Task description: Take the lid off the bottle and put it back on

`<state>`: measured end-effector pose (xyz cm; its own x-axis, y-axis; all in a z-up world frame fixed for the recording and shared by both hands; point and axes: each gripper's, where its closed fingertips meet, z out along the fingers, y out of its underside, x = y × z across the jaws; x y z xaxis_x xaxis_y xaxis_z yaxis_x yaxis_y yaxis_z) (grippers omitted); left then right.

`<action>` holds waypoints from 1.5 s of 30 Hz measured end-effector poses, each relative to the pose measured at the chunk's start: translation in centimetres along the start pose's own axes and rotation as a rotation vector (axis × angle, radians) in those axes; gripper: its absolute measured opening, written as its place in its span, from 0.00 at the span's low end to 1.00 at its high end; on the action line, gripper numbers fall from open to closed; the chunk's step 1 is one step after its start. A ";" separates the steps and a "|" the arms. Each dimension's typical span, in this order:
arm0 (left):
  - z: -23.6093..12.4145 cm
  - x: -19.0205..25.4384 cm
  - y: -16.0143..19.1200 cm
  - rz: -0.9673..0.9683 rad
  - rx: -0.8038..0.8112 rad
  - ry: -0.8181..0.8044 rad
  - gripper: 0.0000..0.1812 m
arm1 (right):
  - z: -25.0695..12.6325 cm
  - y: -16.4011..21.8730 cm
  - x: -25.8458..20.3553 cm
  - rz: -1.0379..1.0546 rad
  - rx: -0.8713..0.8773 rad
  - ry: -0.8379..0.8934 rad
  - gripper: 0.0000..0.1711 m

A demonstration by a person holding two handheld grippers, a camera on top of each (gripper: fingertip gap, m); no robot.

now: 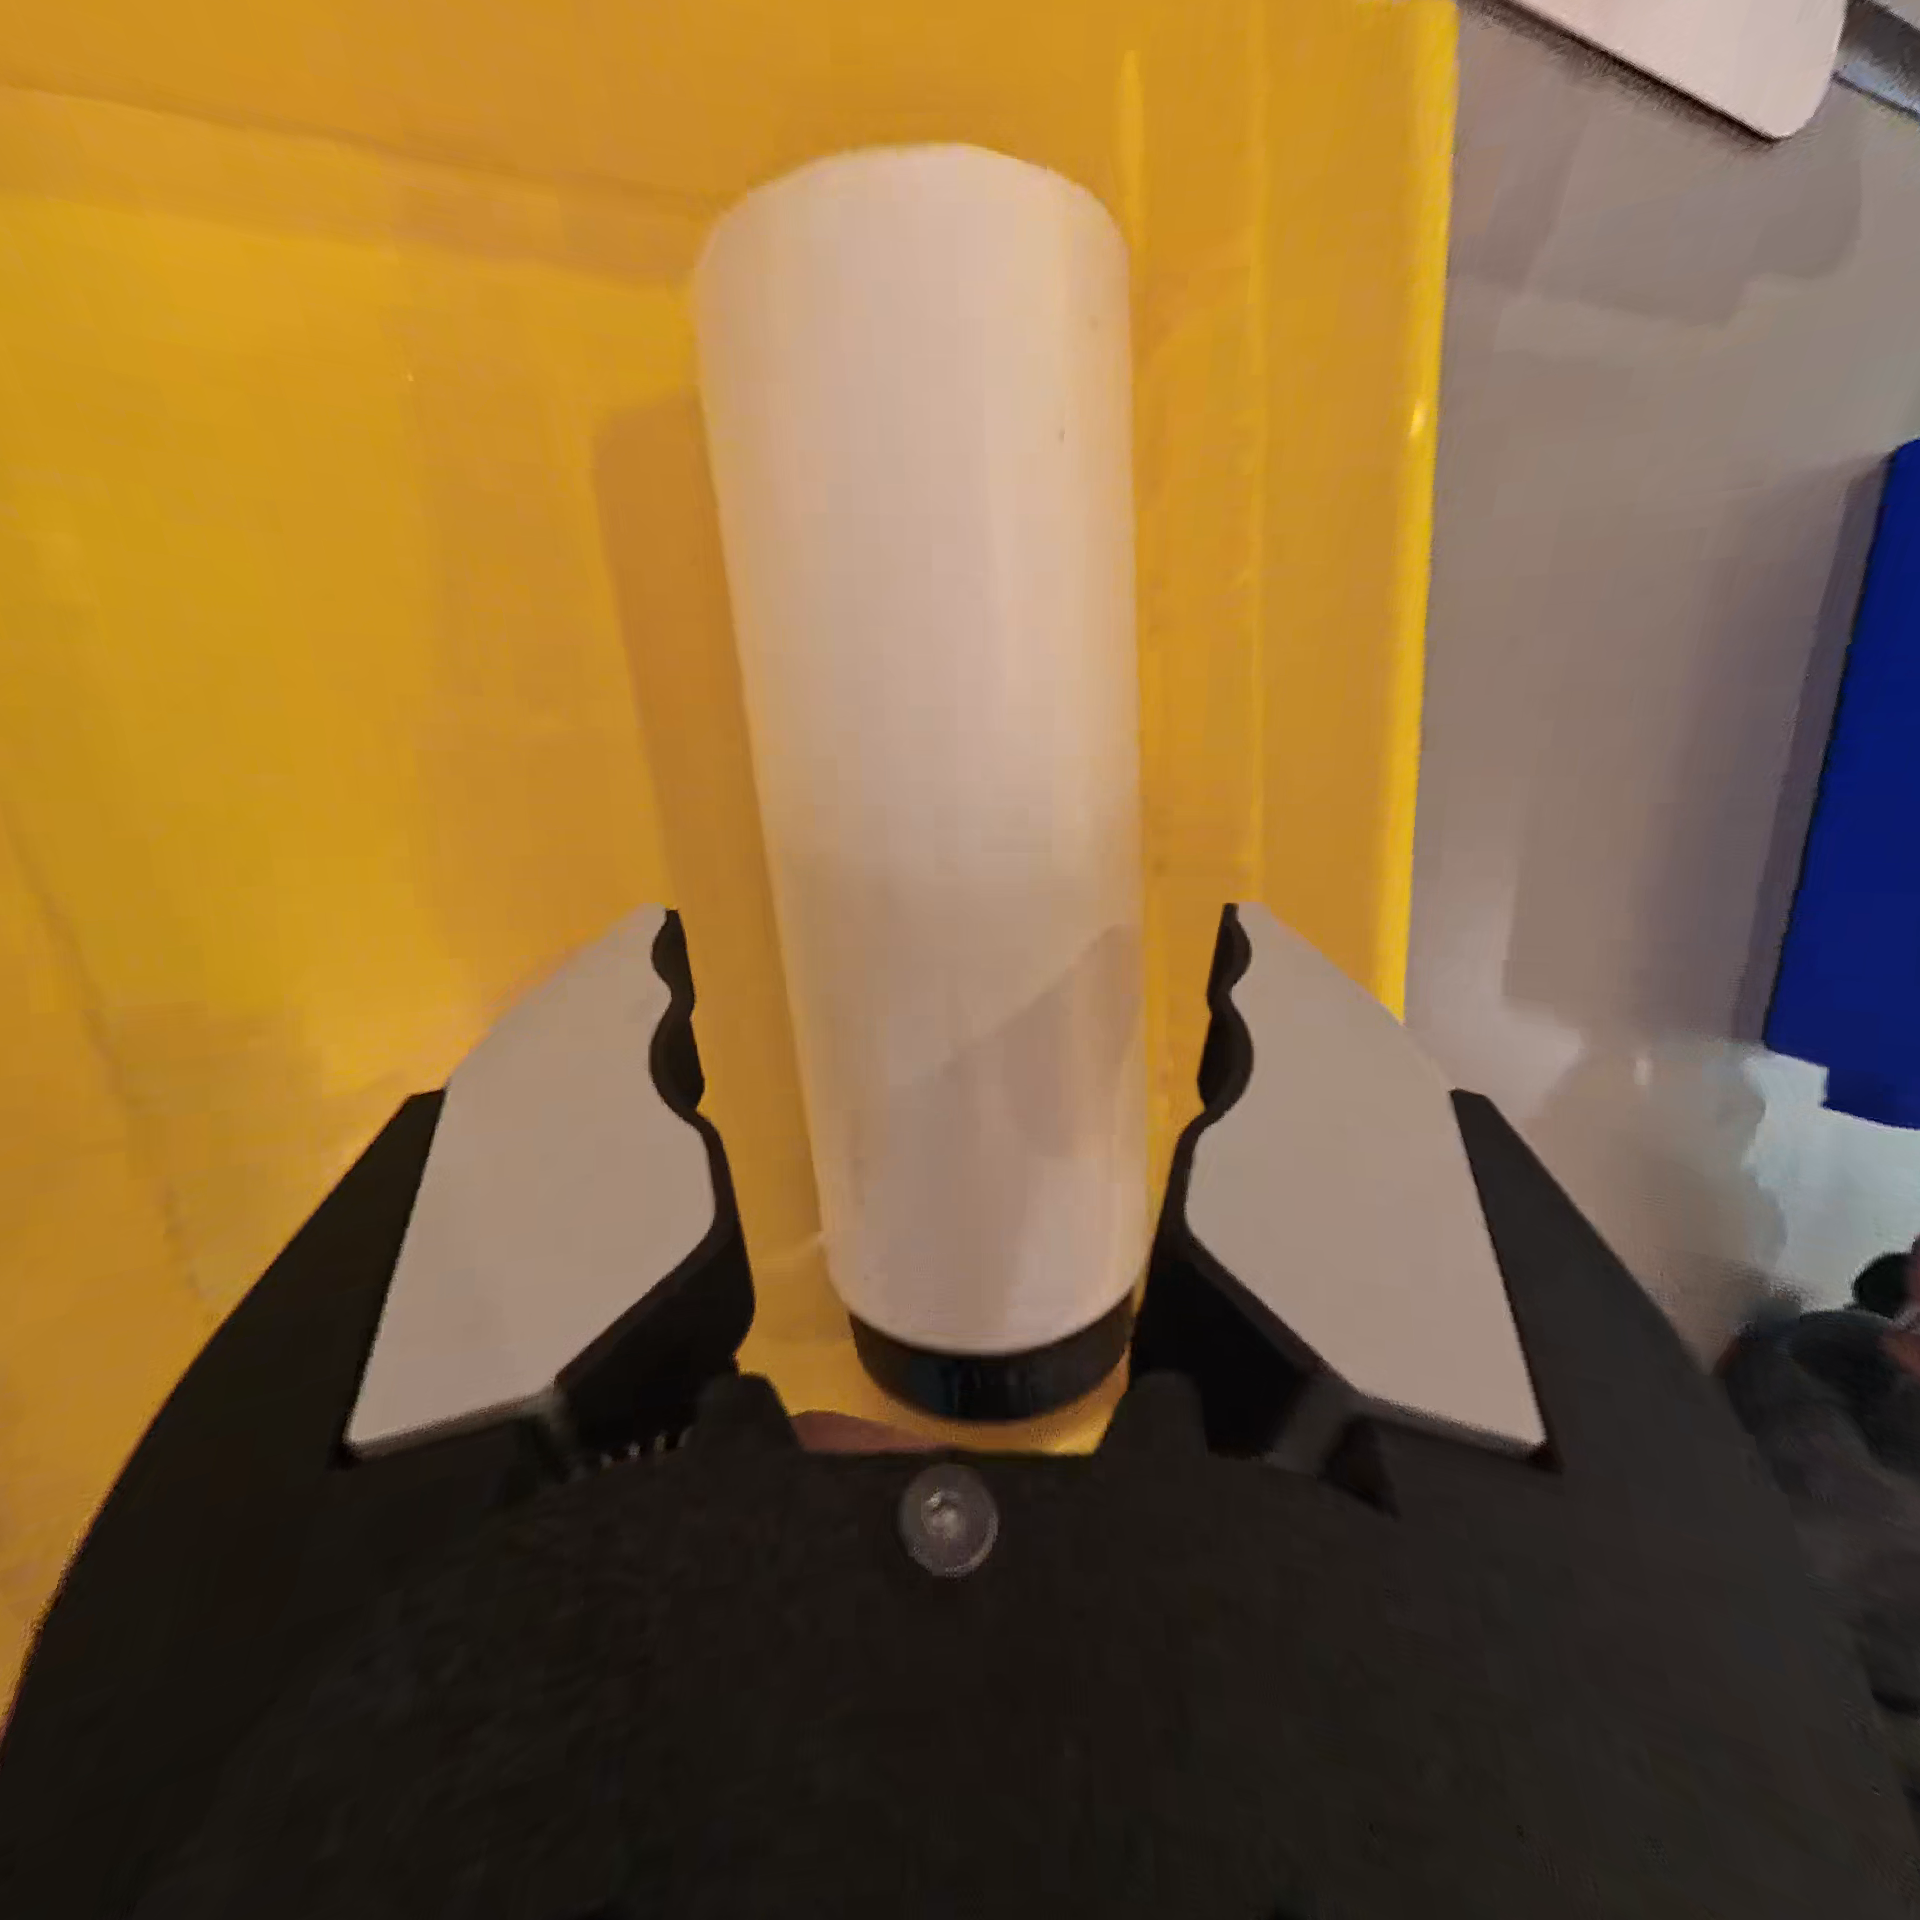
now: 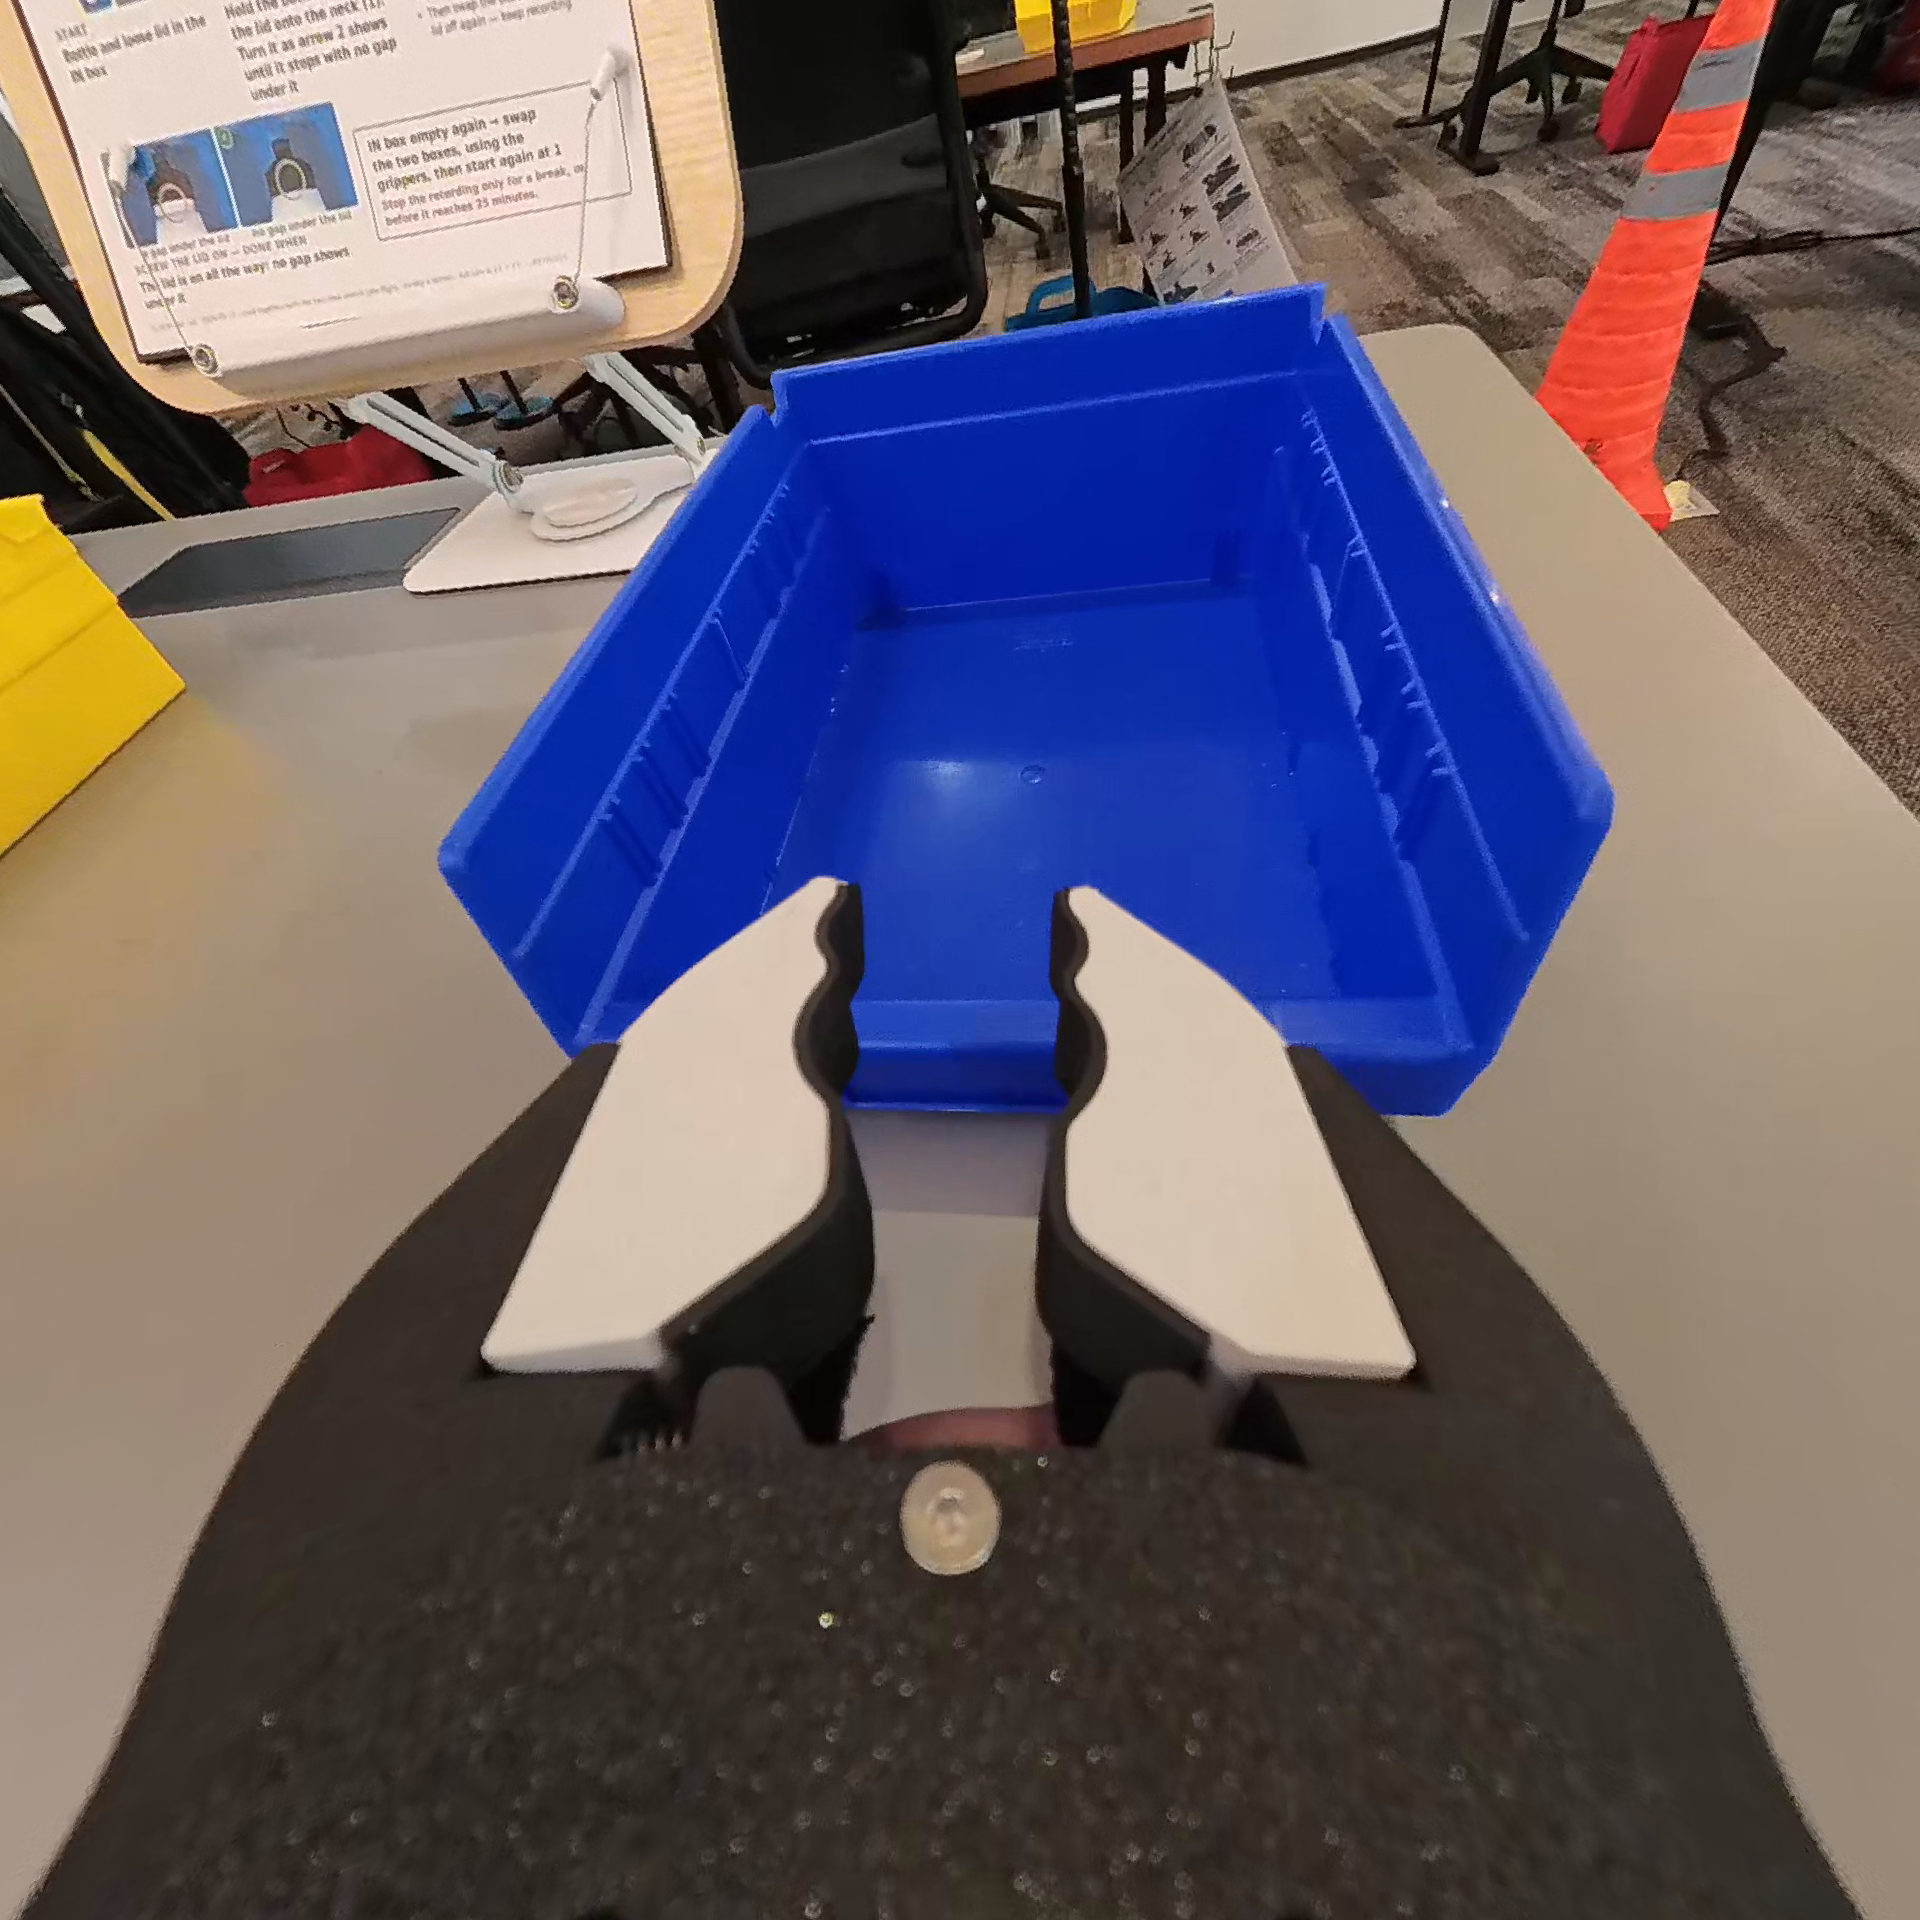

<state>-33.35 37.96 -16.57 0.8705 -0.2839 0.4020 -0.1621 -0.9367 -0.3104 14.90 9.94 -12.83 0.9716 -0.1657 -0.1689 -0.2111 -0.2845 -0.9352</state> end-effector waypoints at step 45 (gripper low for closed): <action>-11.2 23.4 -1.8 -0.221 0.589 1.021 0.47 | 4.2 -6.0 -37.4 0.342 0.152 -0.998 0.65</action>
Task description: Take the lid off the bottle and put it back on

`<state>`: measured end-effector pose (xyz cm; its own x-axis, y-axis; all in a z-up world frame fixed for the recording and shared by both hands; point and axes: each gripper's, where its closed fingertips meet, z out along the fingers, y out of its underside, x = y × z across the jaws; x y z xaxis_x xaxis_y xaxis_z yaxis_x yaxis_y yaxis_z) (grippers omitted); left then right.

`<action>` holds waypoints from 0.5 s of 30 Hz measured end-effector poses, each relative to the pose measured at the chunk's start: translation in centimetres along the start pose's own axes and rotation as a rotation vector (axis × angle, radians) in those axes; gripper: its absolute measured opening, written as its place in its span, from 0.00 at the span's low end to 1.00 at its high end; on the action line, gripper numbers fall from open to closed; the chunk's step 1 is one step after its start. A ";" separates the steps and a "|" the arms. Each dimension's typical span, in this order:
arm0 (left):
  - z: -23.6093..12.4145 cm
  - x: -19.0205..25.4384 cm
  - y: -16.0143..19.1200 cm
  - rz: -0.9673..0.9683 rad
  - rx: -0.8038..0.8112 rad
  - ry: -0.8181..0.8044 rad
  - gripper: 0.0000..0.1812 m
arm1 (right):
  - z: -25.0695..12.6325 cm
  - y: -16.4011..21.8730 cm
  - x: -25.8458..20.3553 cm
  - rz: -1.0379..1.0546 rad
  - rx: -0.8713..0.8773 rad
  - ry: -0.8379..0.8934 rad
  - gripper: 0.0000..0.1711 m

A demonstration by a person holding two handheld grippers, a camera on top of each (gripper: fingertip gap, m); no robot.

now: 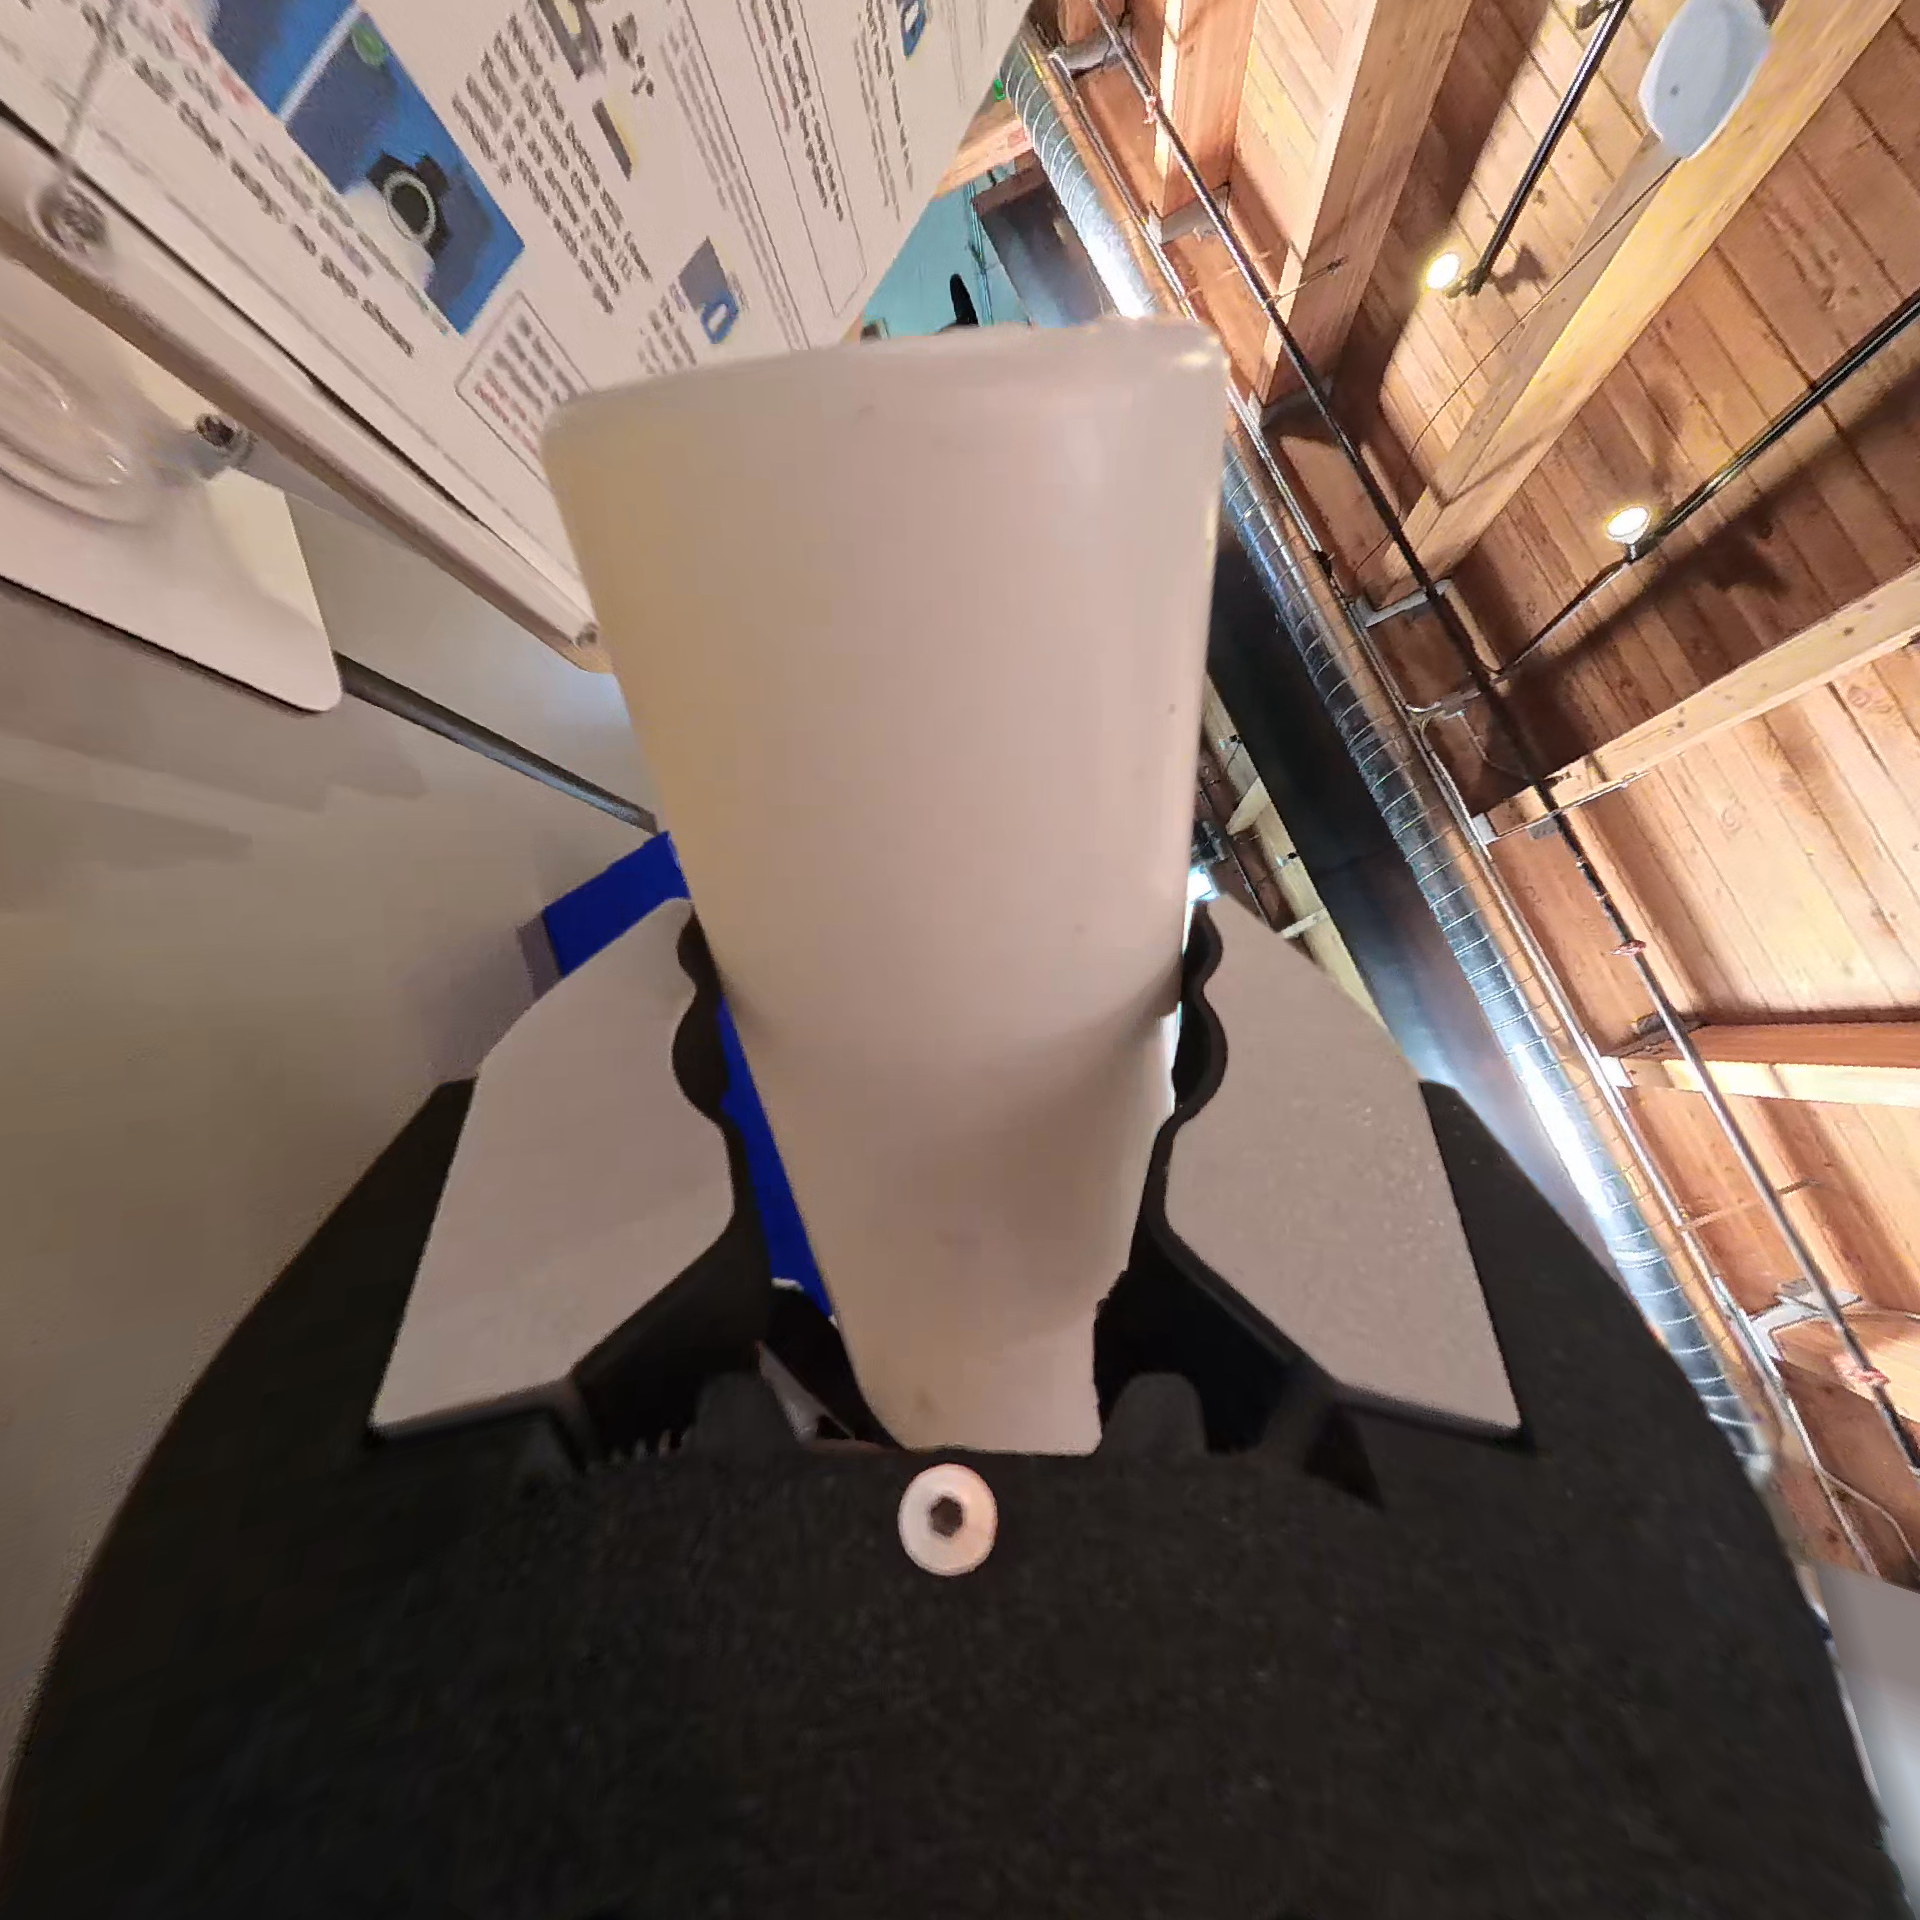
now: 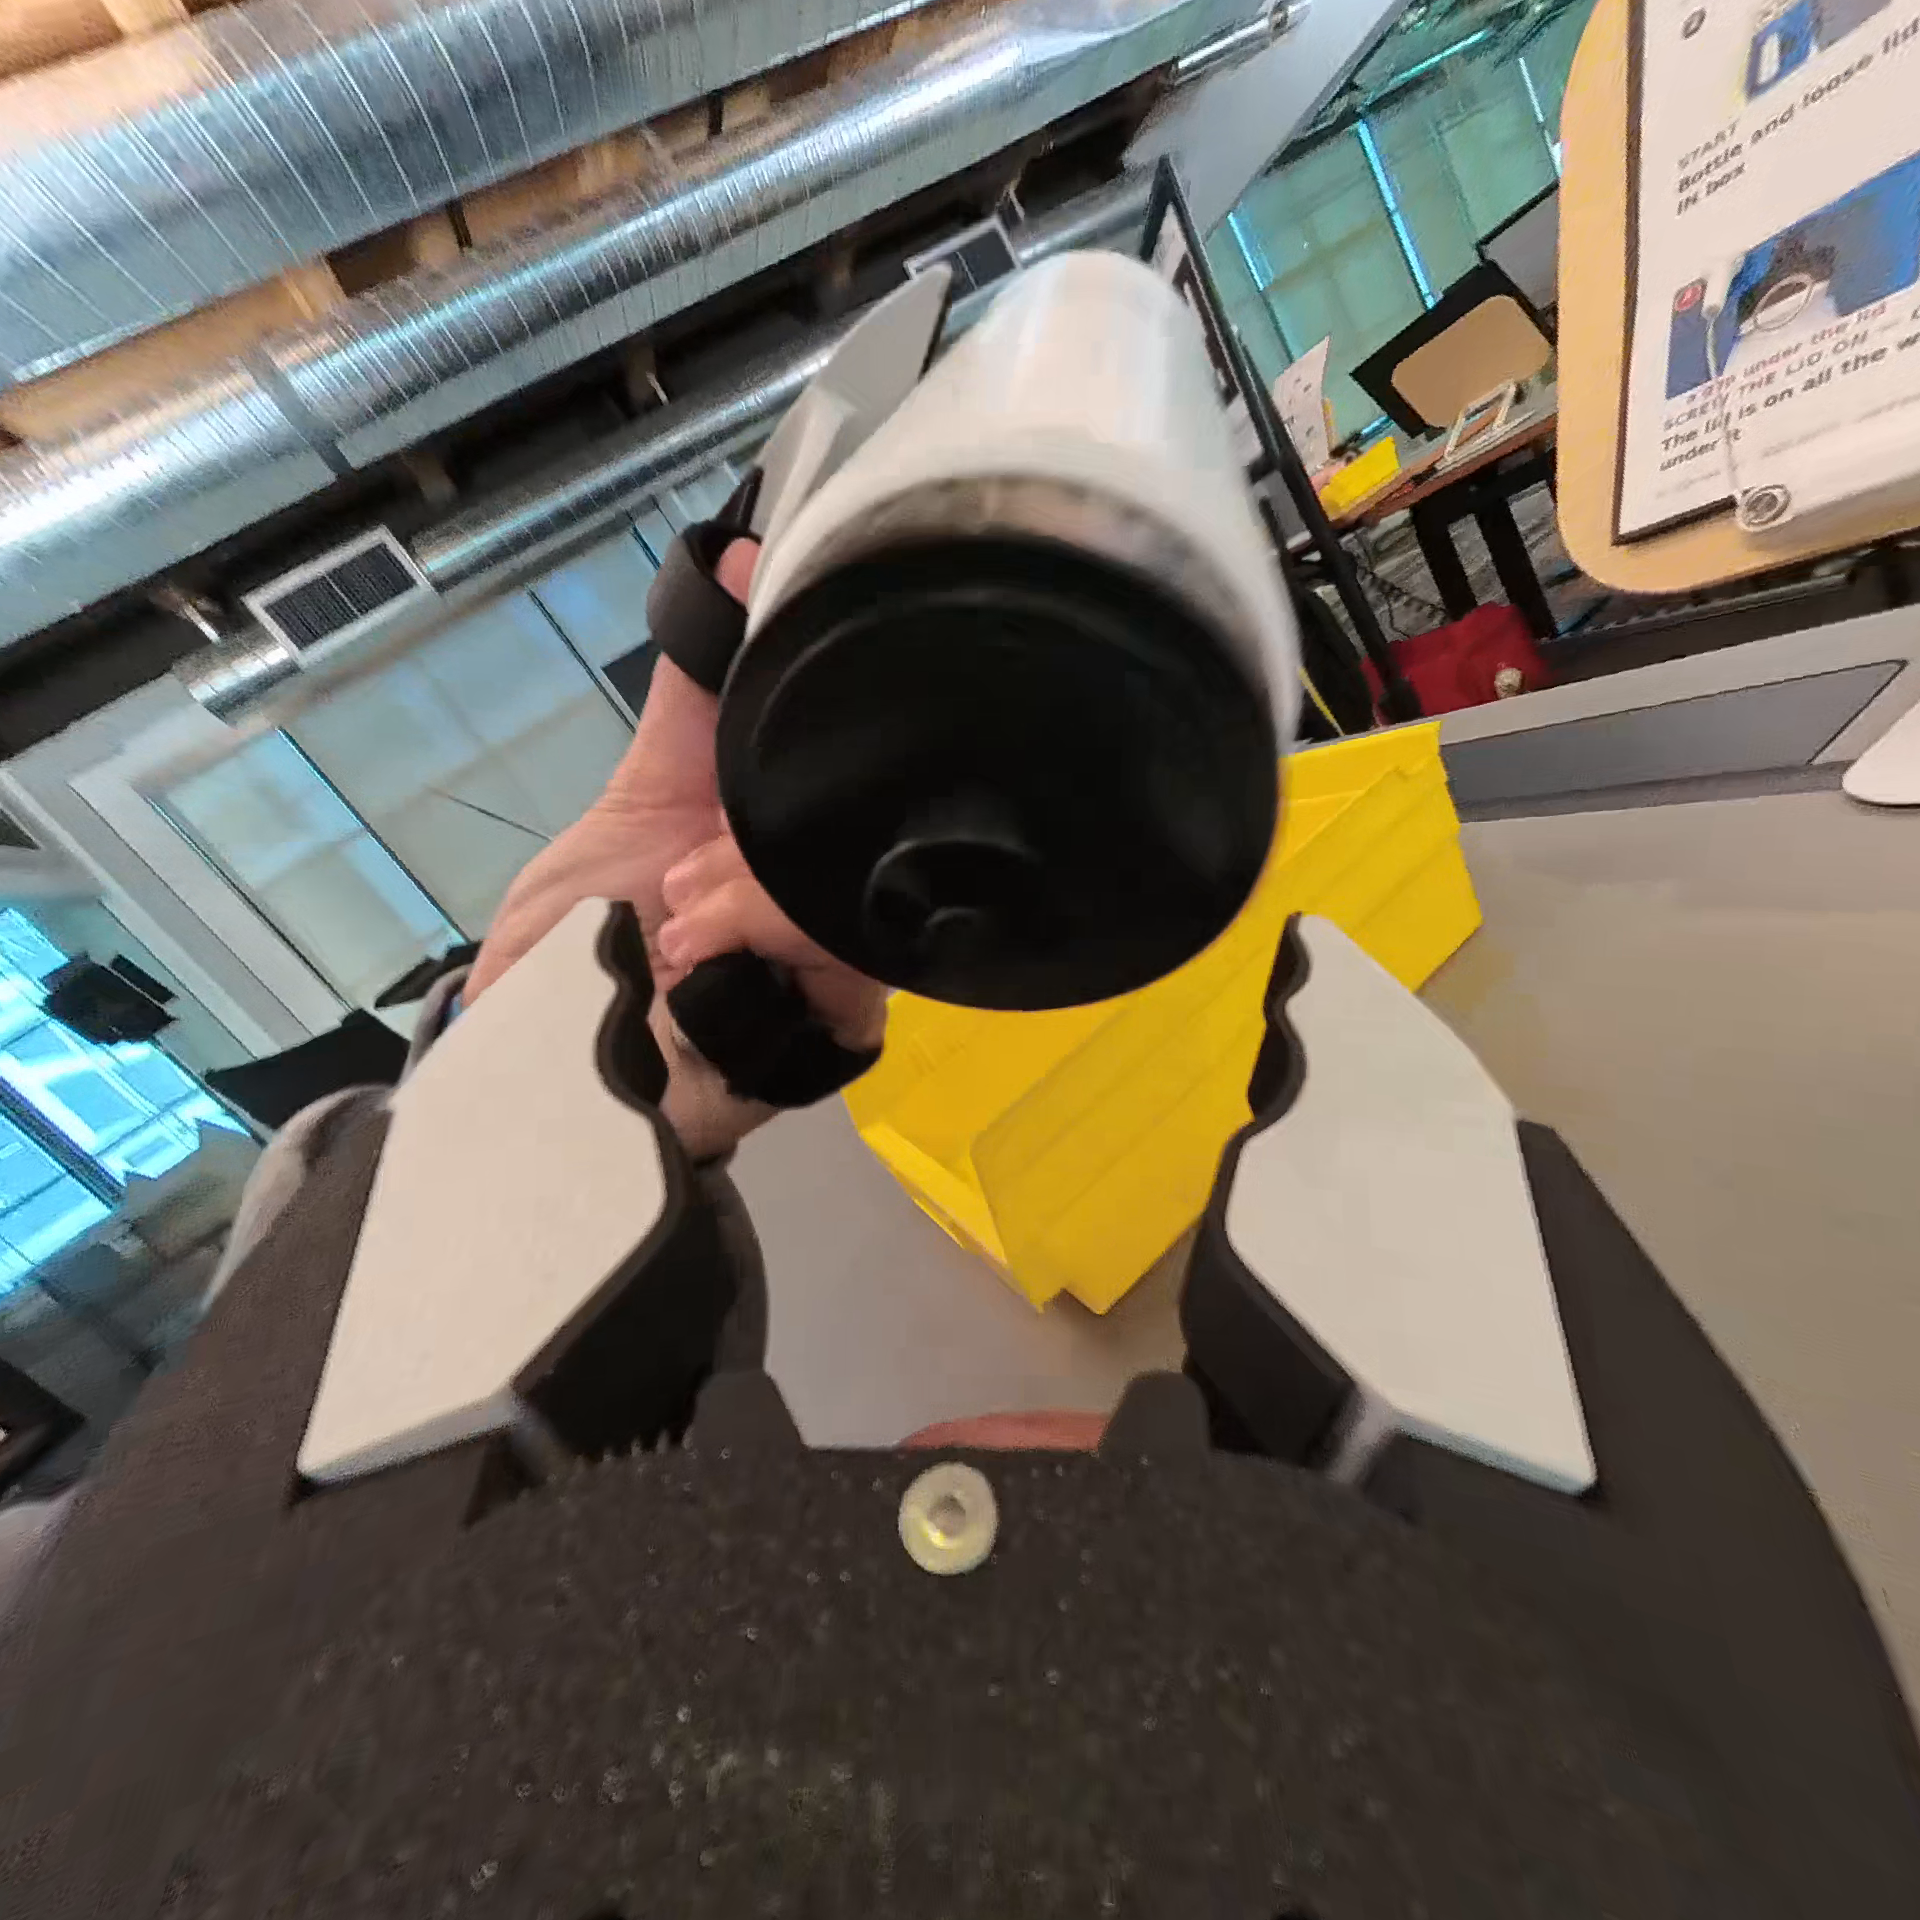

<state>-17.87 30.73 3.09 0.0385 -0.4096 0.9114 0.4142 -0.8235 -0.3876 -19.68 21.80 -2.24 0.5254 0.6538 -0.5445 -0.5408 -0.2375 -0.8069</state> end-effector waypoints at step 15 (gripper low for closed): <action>0.7 0.0 8.1 -0.116 -0.058 0.162 0.46 | -5.0 -8.6 4.3 0.070 0.383 0.045 0.57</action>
<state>-13.89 24.28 0.02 -0.1550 -0.3643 0.9183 0.3542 -0.8882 -0.2926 -9.50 23.10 1.19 0.5026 0.6111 -0.6115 -0.7778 0.0108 -0.6285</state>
